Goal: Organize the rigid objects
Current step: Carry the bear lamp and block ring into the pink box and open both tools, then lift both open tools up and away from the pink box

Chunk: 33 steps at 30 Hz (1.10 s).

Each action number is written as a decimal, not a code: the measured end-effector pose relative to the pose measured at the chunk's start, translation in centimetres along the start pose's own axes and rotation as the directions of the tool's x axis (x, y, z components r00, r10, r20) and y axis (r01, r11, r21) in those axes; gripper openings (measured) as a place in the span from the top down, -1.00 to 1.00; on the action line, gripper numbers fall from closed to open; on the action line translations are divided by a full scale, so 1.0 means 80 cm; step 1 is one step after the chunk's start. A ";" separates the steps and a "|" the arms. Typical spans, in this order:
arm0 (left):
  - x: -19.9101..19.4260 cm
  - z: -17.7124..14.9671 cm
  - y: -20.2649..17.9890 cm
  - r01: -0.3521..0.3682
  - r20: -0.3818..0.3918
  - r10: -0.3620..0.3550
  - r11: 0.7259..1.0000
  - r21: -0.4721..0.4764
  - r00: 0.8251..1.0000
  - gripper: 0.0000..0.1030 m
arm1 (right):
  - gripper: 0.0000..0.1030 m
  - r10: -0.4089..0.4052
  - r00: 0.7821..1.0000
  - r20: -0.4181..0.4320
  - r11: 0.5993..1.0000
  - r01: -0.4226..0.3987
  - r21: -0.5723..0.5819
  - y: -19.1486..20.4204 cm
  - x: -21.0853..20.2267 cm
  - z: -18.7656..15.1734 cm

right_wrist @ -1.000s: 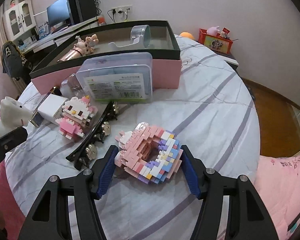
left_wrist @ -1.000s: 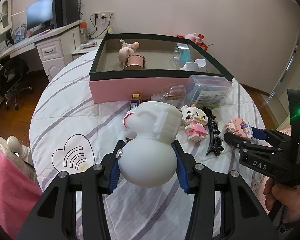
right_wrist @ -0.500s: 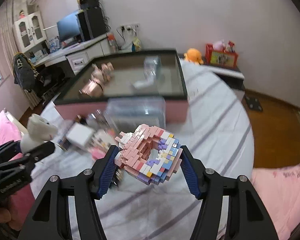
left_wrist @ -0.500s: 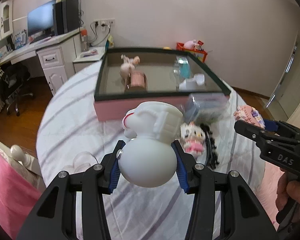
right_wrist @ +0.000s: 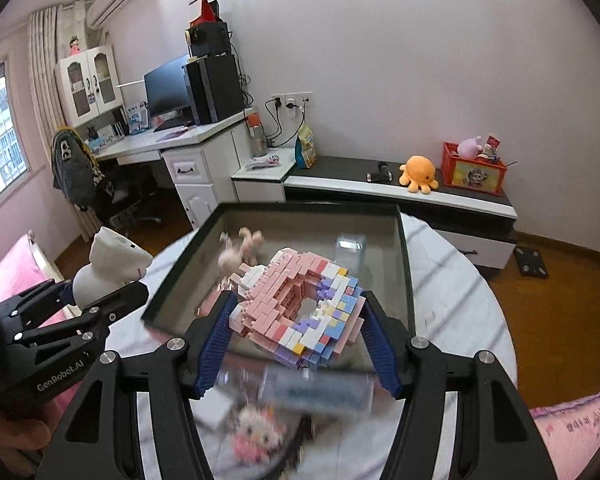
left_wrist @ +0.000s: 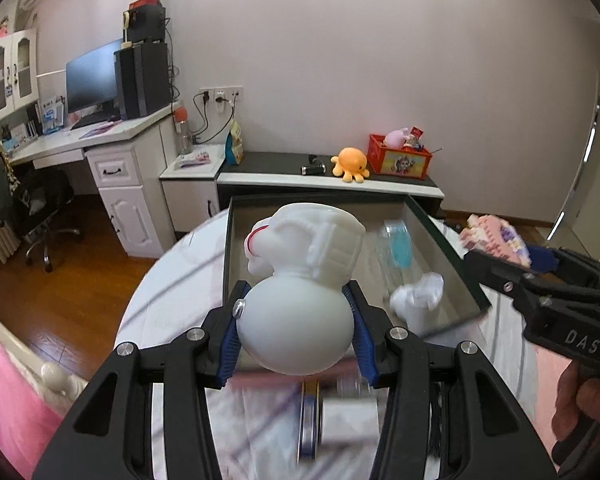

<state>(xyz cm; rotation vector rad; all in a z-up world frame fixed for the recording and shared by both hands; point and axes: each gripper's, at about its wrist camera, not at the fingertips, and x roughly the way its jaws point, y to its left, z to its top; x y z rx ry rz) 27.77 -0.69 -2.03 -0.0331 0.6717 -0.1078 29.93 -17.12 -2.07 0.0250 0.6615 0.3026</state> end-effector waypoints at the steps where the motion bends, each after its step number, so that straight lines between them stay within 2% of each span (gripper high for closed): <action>1: 0.009 0.006 0.000 0.001 -0.005 -0.001 1.000 0.001 1.000 0.07 | -0.22 0.002 1.000 -0.006 1.000 -0.002 0.008 -0.002 0.010 0.006; 6: 0.063 0.027 -0.001 0.018 -0.048 -0.018 1.000 -0.004 0.999 0.07 | -0.22 0.000 0.999 -0.051 1.000 0.001 0.019 -0.012 0.060 0.019; 11: 0.105 0.028 -0.003 0.038 -0.096 -0.039 0.999 -0.015 0.995 0.07 | -0.22 -0.004 0.995 -0.099 0.999 0.007 0.035 -0.025 0.099 0.016; 21: 0.162 0.023 -0.008 0.077 -0.180 -0.078 0.997 -0.014 0.981 0.05 | -0.24 -0.032 0.986 -0.165 0.999 0.038 0.037 -0.039 0.135 0.005; 23: 0.161 0.022 -0.008 0.072 -0.179 -0.073 0.997 -0.008 0.981 -0.01 | -0.31 -0.041 0.985 -0.165 0.998 0.048 0.035 -0.041 0.134 0.004; 25: 0.157 0.022 -0.004 0.054 -0.166 -0.056 0.998 -0.015 0.984 -0.32 | -0.56 -0.053 0.986 -0.161 0.997 0.061 0.048 -0.048 0.131 0.004; 28: 0.143 0.023 0.005 0.030 -0.130 -0.034 0.999 -0.030 0.991 -0.72 | -0.59 -0.052 0.986 -0.160 0.996 0.063 0.063 -0.052 0.125 0.004; 33: 0.106 0.022 0.008 -0.006 -0.065 0.004 1.000 -0.020 0.998 -0.97 | -0.63 -0.051 0.988 -0.149 0.993 0.066 0.098 -0.052 0.111 -0.001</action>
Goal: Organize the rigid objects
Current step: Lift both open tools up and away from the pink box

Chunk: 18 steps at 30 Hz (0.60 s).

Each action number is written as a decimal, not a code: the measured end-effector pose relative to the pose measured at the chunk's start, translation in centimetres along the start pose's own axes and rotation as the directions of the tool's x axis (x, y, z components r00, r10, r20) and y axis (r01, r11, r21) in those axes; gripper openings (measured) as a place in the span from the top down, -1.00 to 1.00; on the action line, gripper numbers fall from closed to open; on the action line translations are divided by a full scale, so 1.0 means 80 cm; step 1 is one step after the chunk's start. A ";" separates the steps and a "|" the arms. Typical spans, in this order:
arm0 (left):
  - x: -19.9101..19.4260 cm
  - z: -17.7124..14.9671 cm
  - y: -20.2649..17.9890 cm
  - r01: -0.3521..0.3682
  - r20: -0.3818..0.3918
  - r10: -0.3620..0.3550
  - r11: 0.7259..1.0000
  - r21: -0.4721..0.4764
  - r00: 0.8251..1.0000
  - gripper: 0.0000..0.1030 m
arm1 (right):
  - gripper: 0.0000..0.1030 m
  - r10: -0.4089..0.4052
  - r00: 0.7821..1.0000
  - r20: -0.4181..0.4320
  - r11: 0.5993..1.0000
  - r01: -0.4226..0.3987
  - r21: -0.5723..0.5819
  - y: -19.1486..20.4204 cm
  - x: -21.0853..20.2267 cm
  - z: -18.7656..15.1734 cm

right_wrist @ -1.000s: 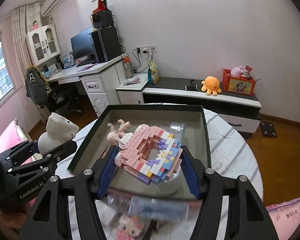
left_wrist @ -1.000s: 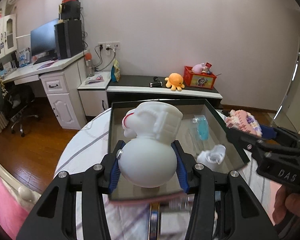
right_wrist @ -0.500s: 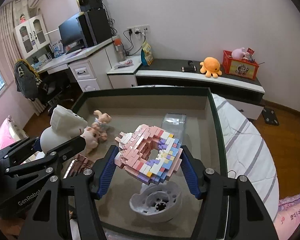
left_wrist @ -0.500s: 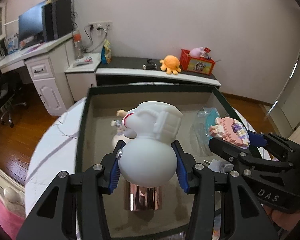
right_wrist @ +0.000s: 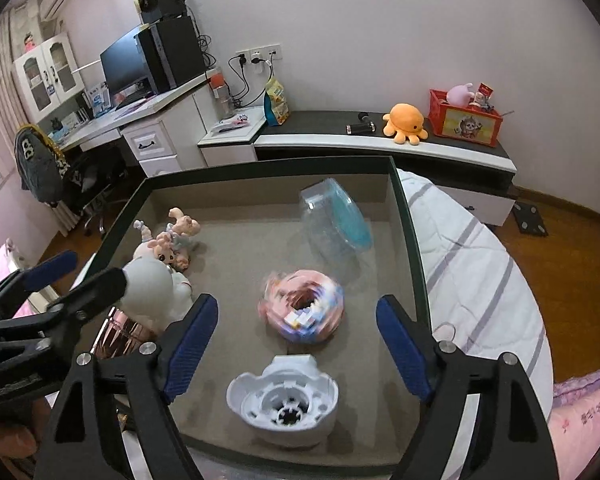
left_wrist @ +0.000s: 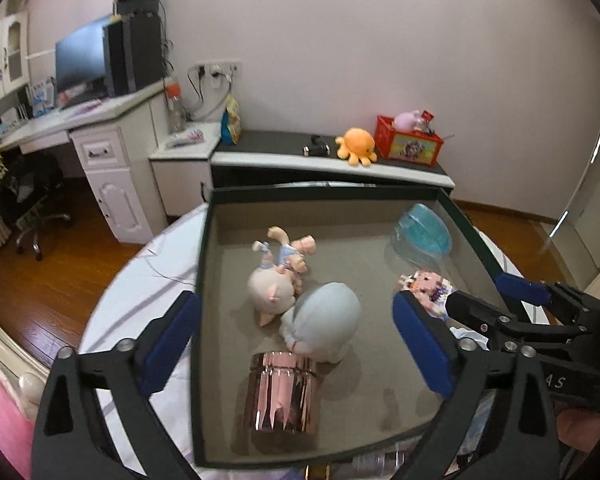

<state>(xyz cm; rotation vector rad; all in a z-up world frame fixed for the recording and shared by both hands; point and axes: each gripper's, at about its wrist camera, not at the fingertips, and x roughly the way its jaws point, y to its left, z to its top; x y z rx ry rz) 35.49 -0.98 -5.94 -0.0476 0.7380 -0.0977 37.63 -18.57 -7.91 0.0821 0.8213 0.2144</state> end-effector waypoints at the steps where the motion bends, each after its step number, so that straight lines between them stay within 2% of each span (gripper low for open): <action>1: -0.007 -0.001 0.001 -0.009 0.009 0.009 1.000 0.002 1.000 -0.99 | -0.68 0.002 1.000 0.006 1.000 -0.002 0.008 0.000 -0.004 -0.002; 2: -0.015 -0.003 0.000 -0.019 0.019 0.019 1.000 0.005 1.000 -1.00 | -0.73 0.005 1.000 0.013 1.000 -0.005 0.013 0.002 -0.010 -0.005; 3: -0.023 -0.004 0.001 -0.024 0.027 0.024 1.000 0.007 0.999 -1.00 | -0.96 0.006 1.000 0.022 1.000 -0.007 0.019 0.004 -0.016 -0.008; 4: -0.033 -0.006 0.003 -0.022 0.036 0.022 1.000 0.000 0.999 -1.00 | -1.00 -0.016 0.999 0.031 1.000 0.015 0.024 0.004 -0.022 -0.010; 7: -0.055 -0.011 0.006 -0.037 0.054 0.037 0.999 0.000 0.998 -1.00 | -1.00 0.009 0.999 0.049 0.999 -0.011 0.045 0.005 -0.040 -0.018; 18: -0.129 -0.042 0.006 -0.069 0.092 0.070 0.998 -0.012 0.993 -1.00 | -1.00 0.000 0.988 0.155 0.998 -0.010 0.062 0.020 -0.127 -0.055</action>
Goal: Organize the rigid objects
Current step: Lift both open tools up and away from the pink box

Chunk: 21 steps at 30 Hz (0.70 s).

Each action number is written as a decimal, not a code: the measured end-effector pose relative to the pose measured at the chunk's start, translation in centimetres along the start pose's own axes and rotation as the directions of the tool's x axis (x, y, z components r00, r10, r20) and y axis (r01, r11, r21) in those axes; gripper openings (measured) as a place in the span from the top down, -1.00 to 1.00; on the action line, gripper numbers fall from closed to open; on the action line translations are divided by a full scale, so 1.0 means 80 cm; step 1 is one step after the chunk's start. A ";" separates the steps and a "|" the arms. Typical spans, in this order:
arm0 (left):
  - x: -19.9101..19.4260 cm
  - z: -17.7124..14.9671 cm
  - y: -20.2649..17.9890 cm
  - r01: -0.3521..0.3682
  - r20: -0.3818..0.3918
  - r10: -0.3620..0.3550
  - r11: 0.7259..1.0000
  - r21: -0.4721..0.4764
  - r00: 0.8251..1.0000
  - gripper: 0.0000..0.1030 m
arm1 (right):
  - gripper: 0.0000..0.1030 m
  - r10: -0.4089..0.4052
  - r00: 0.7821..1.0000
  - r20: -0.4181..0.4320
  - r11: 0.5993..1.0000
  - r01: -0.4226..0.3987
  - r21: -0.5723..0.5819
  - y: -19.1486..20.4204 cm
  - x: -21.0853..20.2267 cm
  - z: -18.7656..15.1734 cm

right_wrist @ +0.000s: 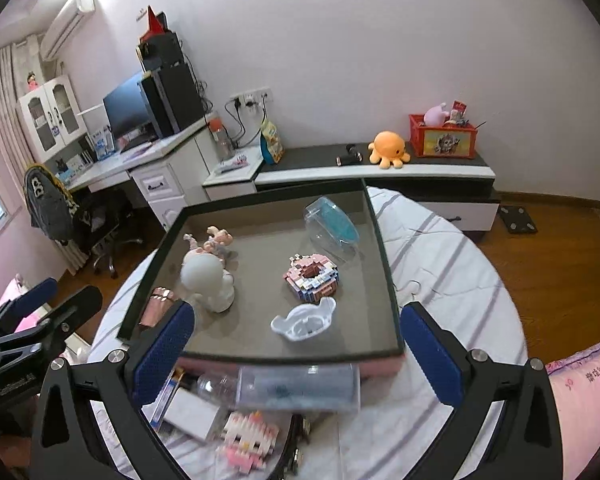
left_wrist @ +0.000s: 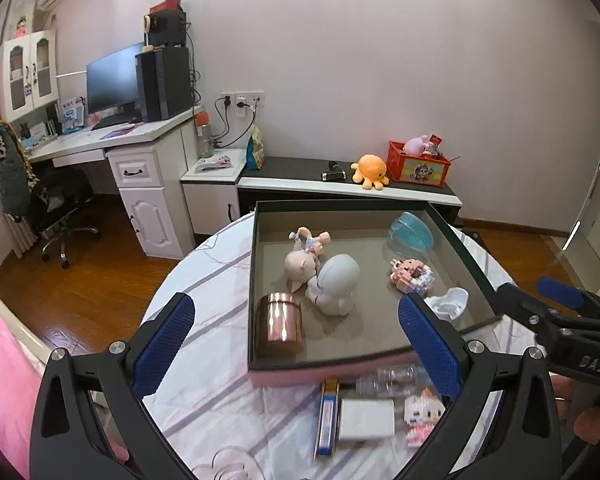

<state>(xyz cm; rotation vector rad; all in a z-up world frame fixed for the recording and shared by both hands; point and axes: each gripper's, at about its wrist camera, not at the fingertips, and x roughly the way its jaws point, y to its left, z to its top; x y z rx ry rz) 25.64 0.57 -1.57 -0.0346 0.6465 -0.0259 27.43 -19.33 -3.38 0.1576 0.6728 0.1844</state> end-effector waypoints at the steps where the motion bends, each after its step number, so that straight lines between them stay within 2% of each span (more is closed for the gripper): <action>1: -0.006 -0.004 -0.001 -0.002 0.002 0.002 1.000 0.000 1.000 -1.00 | -1.00 0.008 1.000 0.007 1.000 -0.008 0.001 0.000 -0.007 -0.003; 10: -0.042 -0.033 0.001 -0.008 -0.010 0.008 1.000 -0.026 1.000 -1.00 | -1.00 0.009 0.999 0.050 1.000 -0.009 -0.004 0.005 -0.066 -0.040; 21: -0.079 -0.066 0.000 -0.012 -0.004 0.012 1.000 -0.029 1.000 -1.00 | -1.00 -0.006 0.998 0.060 1.000 0.006 -0.004 0.013 -0.097 -0.072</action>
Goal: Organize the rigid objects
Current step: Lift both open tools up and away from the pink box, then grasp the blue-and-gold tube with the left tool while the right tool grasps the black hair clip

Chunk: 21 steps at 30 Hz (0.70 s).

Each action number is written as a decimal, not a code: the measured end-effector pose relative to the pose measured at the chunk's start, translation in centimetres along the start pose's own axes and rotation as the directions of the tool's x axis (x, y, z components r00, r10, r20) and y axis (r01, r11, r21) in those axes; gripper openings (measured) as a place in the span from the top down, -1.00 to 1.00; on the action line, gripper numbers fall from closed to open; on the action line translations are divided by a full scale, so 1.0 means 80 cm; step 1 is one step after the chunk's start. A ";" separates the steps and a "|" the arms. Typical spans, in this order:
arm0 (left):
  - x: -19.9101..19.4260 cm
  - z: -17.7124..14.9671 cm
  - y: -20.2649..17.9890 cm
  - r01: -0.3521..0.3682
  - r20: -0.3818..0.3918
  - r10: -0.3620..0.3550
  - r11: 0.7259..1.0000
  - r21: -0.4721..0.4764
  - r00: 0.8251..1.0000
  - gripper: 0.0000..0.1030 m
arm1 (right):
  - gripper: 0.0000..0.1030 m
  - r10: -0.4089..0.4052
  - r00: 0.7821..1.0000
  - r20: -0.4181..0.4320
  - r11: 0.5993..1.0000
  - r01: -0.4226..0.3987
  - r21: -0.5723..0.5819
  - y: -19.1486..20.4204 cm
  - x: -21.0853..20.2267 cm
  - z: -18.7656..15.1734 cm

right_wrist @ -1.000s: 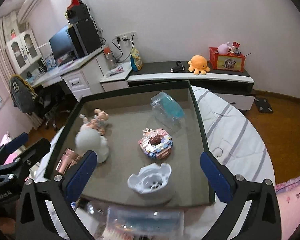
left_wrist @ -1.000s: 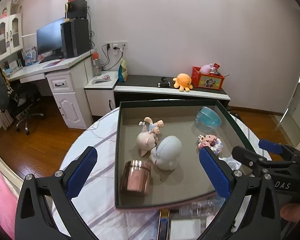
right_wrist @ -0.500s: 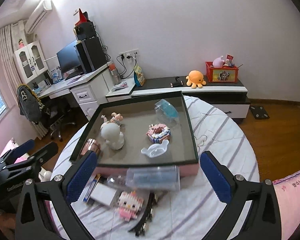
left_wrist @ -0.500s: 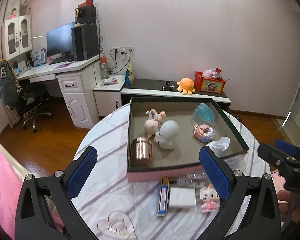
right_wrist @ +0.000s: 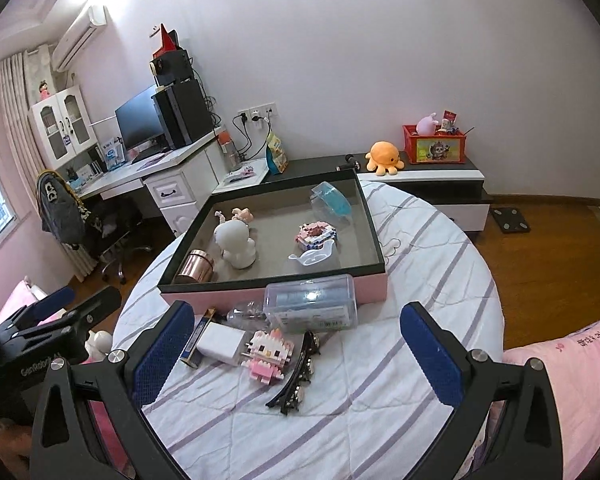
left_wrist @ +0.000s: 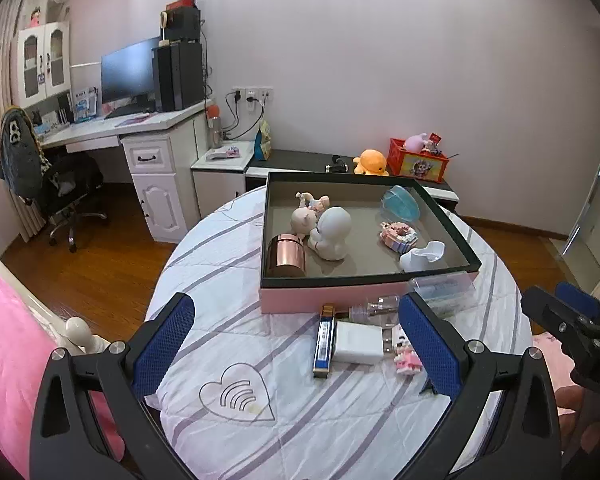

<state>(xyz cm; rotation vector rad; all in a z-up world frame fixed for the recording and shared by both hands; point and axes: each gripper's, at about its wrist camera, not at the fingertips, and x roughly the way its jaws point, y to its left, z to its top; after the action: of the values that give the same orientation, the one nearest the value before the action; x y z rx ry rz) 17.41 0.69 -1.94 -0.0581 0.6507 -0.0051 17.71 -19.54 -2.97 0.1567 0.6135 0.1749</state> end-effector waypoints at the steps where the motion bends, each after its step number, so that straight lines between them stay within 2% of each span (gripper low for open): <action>1: -0.004 -0.001 0.000 0.001 0.003 -0.001 1.000 0.000 1.000 -1.00 | -1.00 -0.004 1.000 0.005 1.000 0.004 -0.005 0.002 -0.003 -0.001; 21: -0.037 -0.018 0.004 0.015 0.022 -0.015 1.000 -0.009 1.000 -1.00 | -1.00 -0.053 0.997 0.054 0.997 0.055 -0.046 0.022 -0.039 -0.006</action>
<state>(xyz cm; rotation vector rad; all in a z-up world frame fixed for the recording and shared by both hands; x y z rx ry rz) 14.17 0.97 -1.31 -0.0715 0.6279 -0.0157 14.72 -18.43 -1.31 0.0986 0.5602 0.1326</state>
